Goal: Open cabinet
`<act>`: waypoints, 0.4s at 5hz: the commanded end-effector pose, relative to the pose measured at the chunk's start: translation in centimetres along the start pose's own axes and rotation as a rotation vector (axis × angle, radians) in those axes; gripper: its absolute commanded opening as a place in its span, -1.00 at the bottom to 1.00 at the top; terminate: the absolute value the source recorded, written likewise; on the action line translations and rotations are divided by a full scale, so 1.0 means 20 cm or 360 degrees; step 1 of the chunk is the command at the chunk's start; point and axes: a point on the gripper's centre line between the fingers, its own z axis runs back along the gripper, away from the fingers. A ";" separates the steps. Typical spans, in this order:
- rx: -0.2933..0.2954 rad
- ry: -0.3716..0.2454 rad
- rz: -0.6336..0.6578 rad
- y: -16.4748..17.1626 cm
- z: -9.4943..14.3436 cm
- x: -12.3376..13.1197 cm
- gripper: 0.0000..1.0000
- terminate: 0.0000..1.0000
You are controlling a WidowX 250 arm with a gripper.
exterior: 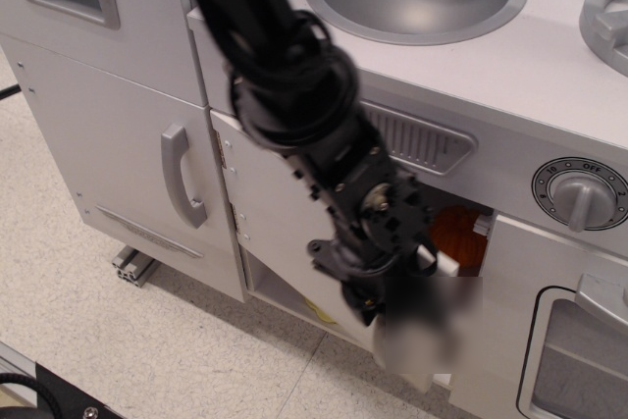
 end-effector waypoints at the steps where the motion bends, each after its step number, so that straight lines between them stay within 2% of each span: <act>1: -0.0038 0.0023 -0.0048 0.13 0.33 -0.02 1.00 -1.00; 2: -0.0091 0.0060 -0.0024 0.16 0.55 -0.01 1.00 -1.00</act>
